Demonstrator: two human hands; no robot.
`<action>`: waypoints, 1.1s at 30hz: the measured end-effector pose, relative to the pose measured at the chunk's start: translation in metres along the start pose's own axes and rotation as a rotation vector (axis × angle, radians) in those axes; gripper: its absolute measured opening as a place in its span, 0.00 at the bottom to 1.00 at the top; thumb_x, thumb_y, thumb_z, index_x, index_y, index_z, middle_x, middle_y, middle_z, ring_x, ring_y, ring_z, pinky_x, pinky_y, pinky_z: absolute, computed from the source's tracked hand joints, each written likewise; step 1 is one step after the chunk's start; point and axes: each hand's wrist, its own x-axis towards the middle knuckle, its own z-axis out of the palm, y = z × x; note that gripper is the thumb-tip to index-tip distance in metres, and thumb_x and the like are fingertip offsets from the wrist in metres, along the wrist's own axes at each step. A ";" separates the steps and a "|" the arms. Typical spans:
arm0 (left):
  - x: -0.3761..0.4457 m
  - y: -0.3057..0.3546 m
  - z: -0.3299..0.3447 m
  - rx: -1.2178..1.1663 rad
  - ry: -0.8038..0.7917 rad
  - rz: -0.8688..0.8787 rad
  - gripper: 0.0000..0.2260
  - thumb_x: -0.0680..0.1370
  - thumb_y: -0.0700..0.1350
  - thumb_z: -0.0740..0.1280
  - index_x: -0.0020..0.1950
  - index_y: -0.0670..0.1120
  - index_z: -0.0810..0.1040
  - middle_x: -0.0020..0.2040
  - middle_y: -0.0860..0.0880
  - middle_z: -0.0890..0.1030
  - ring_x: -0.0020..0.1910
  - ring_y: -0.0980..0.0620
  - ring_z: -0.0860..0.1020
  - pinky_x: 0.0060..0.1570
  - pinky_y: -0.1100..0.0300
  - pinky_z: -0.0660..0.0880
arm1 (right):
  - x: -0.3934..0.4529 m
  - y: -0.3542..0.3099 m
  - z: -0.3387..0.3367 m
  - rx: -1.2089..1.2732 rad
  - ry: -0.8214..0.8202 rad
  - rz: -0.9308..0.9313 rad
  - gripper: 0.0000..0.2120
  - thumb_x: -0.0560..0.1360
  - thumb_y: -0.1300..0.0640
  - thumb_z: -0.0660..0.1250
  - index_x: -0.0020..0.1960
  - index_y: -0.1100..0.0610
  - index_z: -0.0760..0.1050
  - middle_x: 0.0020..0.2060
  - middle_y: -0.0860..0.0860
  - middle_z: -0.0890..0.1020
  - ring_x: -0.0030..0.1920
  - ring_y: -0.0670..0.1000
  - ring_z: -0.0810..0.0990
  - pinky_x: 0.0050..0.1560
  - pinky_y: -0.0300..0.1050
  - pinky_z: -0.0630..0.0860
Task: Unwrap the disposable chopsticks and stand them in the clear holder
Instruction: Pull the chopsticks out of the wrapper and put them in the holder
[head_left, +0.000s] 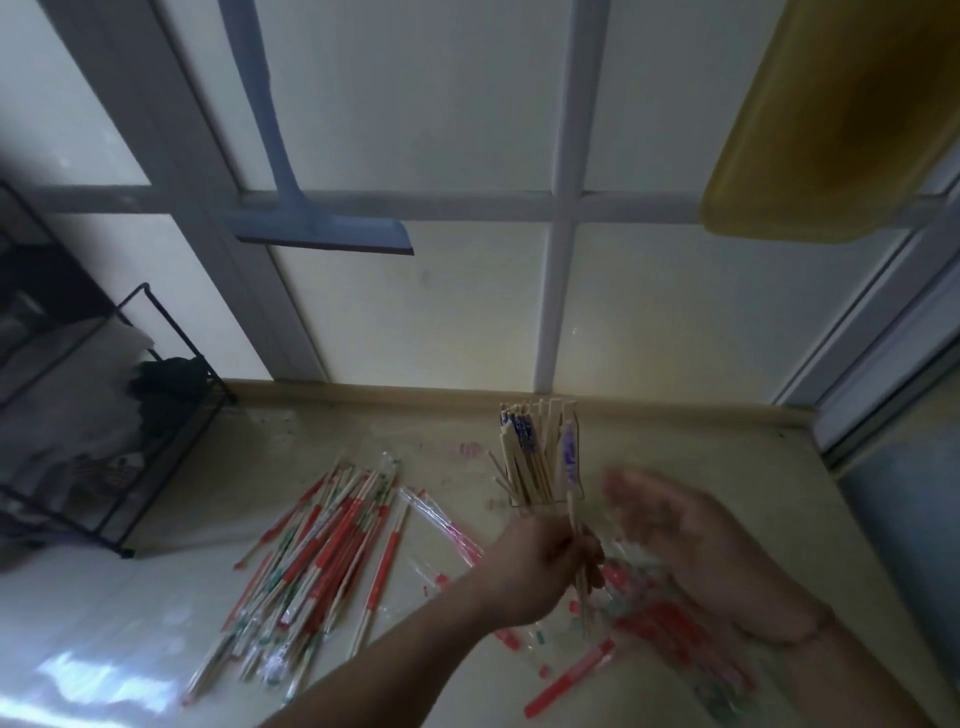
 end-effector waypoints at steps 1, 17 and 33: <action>0.005 0.003 -0.005 0.080 -0.046 0.023 0.12 0.83 0.44 0.59 0.48 0.41 0.80 0.44 0.45 0.85 0.43 0.53 0.83 0.47 0.60 0.79 | 0.008 -0.020 0.002 0.033 -0.001 -0.070 0.23 0.64 0.40 0.77 0.58 0.42 0.79 0.53 0.43 0.84 0.54 0.43 0.82 0.52 0.37 0.78; 0.061 0.011 -0.067 0.181 0.424 0.122 0.13 0.78 0.50 0.65 0.60 0.48 0.80 0.53 0.55 0.83 0.49 0.60 0.80 0.51 0.58 0.80 | 0.109 -0.079 0.008 -0.417 0.275 -0.540 0.12 0.76 0.65 0.68 0.55 0.51 0.78 0.41 0.46 0.82 0.41 0.45 0.85 0.46 0.42 0.82; 0.029 -0.048 -0.079 -0.163 1.016 -0.021 0.12 0.77 0.33 0.65 0.52 0.49 0.80 0.49 0.52 0.80 0.42 0.59 0.78 0.39 0.67 0.75 | 0.121 0.007 0.032 -0.837 0.252 -0.631 0.18 0.71 0.68 0.72 0.61 0.62 0.78 0.57 0.53 0.79 0.50 0.48 0.79 0.59 0.37 0.74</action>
